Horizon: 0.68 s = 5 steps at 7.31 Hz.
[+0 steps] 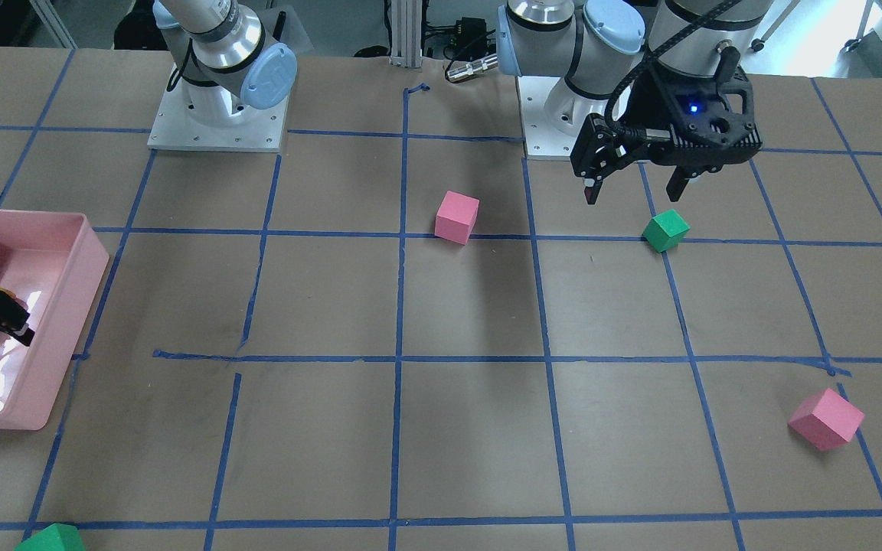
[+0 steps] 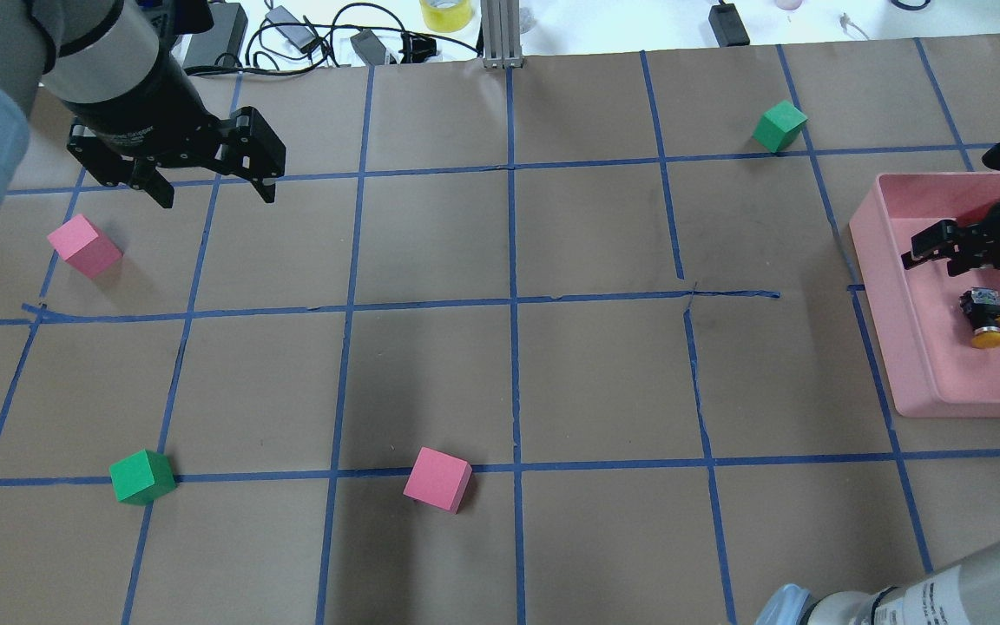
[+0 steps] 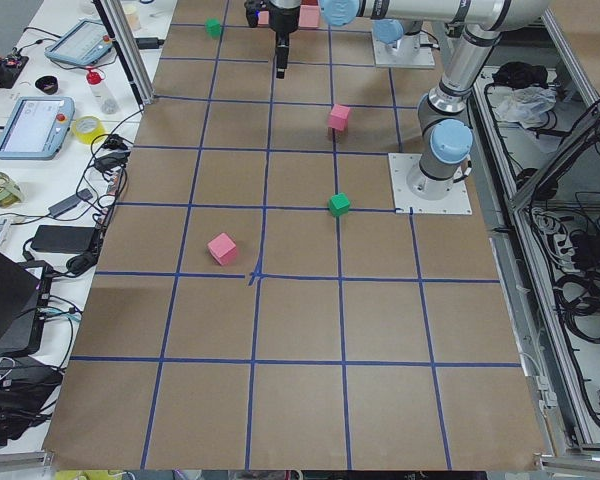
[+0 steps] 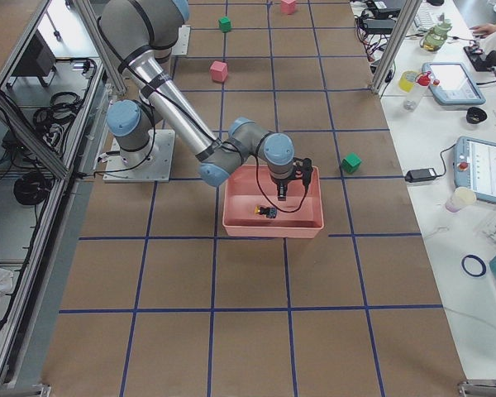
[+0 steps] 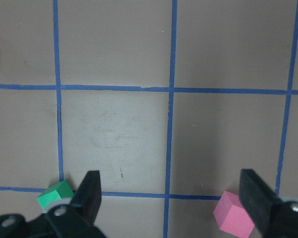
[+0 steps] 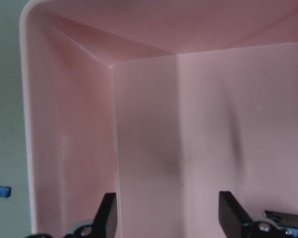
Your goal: Align button upright
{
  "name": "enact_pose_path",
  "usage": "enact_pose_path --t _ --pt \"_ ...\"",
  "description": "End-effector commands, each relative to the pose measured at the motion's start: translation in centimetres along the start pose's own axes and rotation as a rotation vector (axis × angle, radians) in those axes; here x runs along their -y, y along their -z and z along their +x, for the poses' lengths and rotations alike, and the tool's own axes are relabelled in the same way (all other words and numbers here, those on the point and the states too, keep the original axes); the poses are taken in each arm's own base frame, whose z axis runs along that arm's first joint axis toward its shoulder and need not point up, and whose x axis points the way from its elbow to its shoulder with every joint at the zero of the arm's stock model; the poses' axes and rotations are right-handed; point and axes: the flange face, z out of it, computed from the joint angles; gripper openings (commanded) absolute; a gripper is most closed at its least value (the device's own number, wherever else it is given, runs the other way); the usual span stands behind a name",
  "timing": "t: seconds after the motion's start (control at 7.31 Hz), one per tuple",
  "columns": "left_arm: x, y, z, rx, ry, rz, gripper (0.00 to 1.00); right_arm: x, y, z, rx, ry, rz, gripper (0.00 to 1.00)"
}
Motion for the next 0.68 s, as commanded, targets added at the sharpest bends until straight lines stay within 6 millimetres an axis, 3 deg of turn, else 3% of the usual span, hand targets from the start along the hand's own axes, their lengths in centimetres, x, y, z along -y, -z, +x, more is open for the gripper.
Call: enact_pose_path --t 0.0,0.55 --pt "0.0 0.0 -0.01 0.0 0.0 0.0 1.0 -0.47 -0.02 0.87 0.013 -0.015 -0.004 0.79" --pt "0.0 0.0 -0.01 0.0 0.0 0.0 1.0 -1.05 -0.63 0.63 0.024 -0.02 -0.012 0.8"
